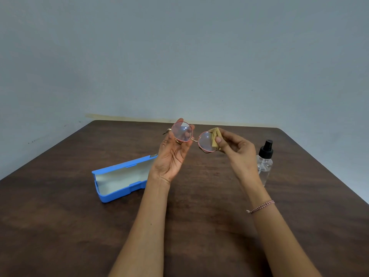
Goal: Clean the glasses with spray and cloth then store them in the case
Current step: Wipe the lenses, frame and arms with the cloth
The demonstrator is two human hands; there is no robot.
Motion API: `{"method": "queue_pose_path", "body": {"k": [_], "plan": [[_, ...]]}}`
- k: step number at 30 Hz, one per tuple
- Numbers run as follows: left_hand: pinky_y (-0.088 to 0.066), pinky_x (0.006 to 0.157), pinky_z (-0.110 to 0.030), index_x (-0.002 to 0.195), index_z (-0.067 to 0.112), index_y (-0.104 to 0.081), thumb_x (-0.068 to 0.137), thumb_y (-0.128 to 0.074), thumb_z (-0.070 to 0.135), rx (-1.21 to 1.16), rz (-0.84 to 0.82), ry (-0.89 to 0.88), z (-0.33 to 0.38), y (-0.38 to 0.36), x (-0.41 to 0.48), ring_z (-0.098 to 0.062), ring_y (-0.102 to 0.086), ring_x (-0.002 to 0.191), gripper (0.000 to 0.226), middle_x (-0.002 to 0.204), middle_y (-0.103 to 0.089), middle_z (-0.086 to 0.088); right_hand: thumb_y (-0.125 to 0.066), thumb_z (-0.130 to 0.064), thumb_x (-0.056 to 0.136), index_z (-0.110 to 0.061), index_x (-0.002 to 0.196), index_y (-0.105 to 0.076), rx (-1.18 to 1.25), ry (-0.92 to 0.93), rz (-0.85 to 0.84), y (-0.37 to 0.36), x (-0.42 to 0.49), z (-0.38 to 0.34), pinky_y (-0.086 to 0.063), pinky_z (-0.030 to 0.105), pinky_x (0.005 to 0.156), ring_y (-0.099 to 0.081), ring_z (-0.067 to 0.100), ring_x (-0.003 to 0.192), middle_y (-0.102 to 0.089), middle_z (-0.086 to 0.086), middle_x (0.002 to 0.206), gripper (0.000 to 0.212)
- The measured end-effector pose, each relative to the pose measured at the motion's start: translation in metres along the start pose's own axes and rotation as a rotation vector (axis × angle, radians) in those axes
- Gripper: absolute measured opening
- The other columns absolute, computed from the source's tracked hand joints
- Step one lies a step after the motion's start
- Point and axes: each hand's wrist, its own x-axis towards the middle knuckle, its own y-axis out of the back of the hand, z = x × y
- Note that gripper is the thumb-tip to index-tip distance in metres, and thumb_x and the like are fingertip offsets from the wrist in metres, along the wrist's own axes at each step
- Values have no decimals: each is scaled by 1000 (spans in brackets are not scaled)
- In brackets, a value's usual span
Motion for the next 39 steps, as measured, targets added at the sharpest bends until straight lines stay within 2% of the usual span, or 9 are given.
{"method": "queue_pose_path", "body": {"k": [4,10,14,17,21,27,31,35,39], "plan": [[-59,69,-28,111,7,-68,54,-90,21,6,37,-24,-3,2,2,-20,-70,91,63,113,-64,-20,-67,-7,83,-18,99,-68,67,-39,-41,0,0,2,-53,18,75,-68,8,89,-73,-5,92,20],[-53,56,-17,115,18,-61,44,-88,51,344,165,-50,-10,7,7,-4,-64,76,83,99,-68,2,-64,0,83,-18,91,-68,150,-38,55,-3,2,7,-54,19,78,-68,5,84,-73,-10,83,20],[-51,54,-15,114,23,-65,52,-84,53,488,125,50,-18,7,4,-3,-62,73,72,93,-67,4,-63,3,84,-16,91,-67,203,-12,146,-3,5,9,-54,18,77,-67,3,79,-73,-11,77,20],[-52,50,-18,108,21,-67,56,-81,46,546,113,176,-29,1,3,-6,-63,67,60,83,-69,3,-63,1,84,-16,92,-67,221,-15,152,-5,3,11,-54,23,82,-67,7,82,-73,-10,79,20],[-54,50,-21,101,28,-73,63,-67,41,539,104,255,-35,-6,1,-9,-67,70,40,84,-71,3,-64,-1,83,-16,94,-68,219,-34,131,-10,1,14,-53,31,87,-67,15,91,-73,-5,85,18],[-56,52,-24,103,33,-72,64,-69,41,476,82,230,-36,-4,1,-14,-70,84,40,96,-72,0,-64,-3,83,-16,96,-66,220,-67,83,-11,-1,13,-54,20,75,-68,6,82,-73,-6,81,18],[-57,55,-25,108,32,-70,55,-84,45,423,35,219,-35,1,3,-20,-69,92,56,109,-70,-6,-66,-6,84,-20,94,-67,102,-30,71,-12,-3,10,-51,17,74,-66,5,83,-71,-3,88,17],[-58,57,-23,107,32,-71,52,-87,42,405,7,199,-34,1,3,-20,-70,89,58,107,-70,-6,-70,-16,82,-24,94,-69,-47,-8,90,-12,-6,10,-52,19,75,-65,7,85,-71,-3,91,15],[-58,67,-24,108,27,-70,56,-87,34,421,2,176,-32,1,4,-18,-71,83,56,104,-71,-5,-72,-13,80,-26,91,-67,-301,166,149,-12,-7,5,-41,5,65,-55,-10,78,-58,-12,90,18]]}}
